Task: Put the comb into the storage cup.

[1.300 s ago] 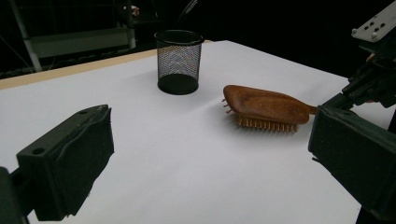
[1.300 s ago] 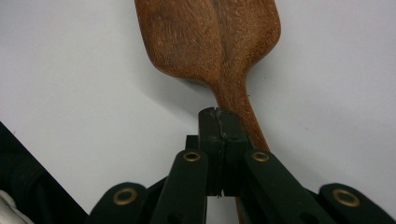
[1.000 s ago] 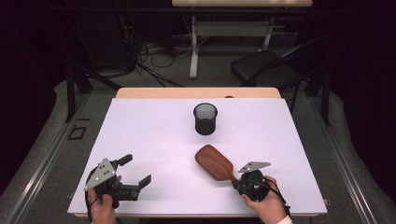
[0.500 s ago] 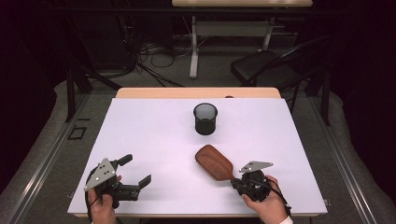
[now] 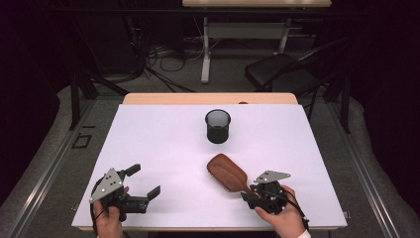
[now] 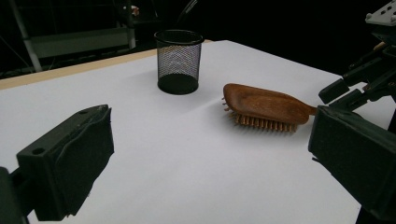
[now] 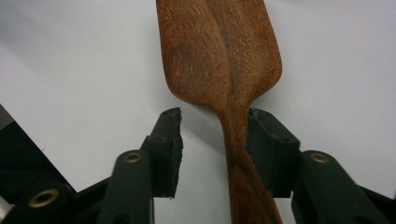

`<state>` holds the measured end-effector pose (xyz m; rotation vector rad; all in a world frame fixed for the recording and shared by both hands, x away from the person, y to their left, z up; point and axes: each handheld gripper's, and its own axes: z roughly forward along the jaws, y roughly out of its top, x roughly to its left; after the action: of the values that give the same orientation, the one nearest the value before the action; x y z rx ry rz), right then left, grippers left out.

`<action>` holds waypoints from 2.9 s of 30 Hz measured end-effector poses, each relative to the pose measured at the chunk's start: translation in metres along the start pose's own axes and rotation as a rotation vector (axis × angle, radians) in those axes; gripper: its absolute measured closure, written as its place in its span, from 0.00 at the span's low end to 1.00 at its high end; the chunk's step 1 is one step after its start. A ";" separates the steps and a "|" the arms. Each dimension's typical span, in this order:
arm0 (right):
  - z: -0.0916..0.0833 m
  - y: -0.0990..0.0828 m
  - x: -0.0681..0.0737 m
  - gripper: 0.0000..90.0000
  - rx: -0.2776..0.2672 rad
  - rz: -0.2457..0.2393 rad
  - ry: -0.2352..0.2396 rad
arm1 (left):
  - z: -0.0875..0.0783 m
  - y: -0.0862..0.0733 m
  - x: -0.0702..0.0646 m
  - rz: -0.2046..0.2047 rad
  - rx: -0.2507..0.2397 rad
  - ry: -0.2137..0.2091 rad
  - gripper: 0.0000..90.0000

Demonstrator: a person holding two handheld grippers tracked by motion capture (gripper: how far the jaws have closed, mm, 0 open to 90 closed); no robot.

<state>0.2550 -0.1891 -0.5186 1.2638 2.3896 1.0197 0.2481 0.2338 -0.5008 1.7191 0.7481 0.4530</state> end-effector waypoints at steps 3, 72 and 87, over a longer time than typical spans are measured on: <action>0.001 0.000 -0.001 0.51 -0.008 -0.002 0.011 | 0.000 0.000 0.000 0.000 -0.002 -0.004 0.00; 0.033 0.024 -0.016 0.09 0.271 -0.171 -0.038 | 0.003 -0.001 -0.001 -0.001 0.008 -0.006 0.00; 0.042 0.031 -0.014 0.30 0.348 -0.222 -0.024 | 0.003 -0.001 -0.002 -0.002 0.008 -0.006 0.00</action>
<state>0.3035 -0.1688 -0.5292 1.0672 2.6952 0.5386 0.2486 0.2308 -0.5023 1.7260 0.7483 0.4445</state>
